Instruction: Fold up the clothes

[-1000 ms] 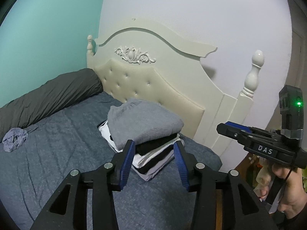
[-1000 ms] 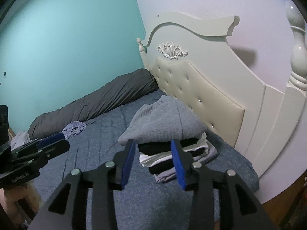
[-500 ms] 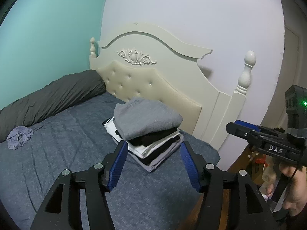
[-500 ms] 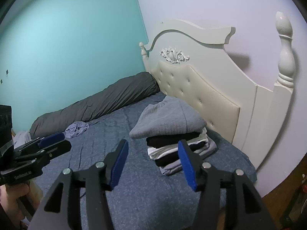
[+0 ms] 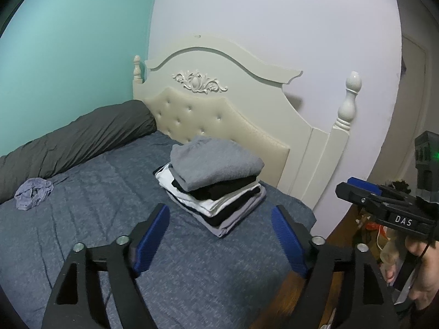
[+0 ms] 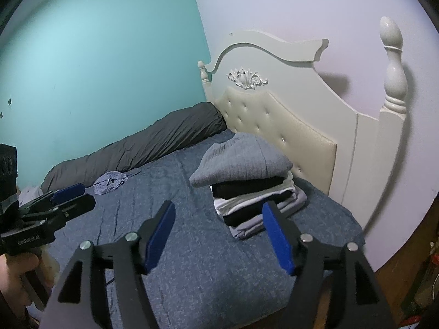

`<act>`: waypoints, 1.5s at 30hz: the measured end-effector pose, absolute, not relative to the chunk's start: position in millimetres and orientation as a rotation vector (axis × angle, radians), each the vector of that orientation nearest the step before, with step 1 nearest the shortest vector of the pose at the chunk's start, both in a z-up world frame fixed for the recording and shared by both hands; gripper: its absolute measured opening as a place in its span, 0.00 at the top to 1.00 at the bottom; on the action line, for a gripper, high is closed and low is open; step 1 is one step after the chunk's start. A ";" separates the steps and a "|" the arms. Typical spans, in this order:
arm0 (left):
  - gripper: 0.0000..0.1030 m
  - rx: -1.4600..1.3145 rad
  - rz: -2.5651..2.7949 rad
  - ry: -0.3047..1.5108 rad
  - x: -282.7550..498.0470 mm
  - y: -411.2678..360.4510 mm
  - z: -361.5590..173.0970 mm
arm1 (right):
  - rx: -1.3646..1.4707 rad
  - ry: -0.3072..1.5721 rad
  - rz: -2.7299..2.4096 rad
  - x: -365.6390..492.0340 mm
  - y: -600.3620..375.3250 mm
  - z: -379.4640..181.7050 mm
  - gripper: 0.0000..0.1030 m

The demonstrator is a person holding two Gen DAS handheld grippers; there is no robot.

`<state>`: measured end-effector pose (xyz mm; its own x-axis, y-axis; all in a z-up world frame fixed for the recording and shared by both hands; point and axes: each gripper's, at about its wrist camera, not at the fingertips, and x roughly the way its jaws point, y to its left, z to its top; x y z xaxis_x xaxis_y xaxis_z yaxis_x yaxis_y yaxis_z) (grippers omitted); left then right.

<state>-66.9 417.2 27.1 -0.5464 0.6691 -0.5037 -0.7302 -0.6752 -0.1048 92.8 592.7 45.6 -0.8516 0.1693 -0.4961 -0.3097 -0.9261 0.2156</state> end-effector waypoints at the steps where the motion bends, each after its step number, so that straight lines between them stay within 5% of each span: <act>1: 0.14 -0.656 2.221 0.145 -65.7 414.7 26.2 | -0.702 0.421 2.768 94.4 590.8 44.9 0.34; 14: 0.00 -0.654 2.216 0.135 -51.1 389.3 18.0 | -0.688 0.408 2.740 113.1 559.2 30.4 0.17; 23: 0.00 -0.674 2.210 0.142 -42.3 377.1 9.2 | -0.668 0.415 2.709 124.0 545.4 23.2 0.06; 45: 0.00 -0.644 2.259 0.093 -18.9 340.3 7.3 | -0.656 0.363 2.719 145.3 501.8 21.9 0.02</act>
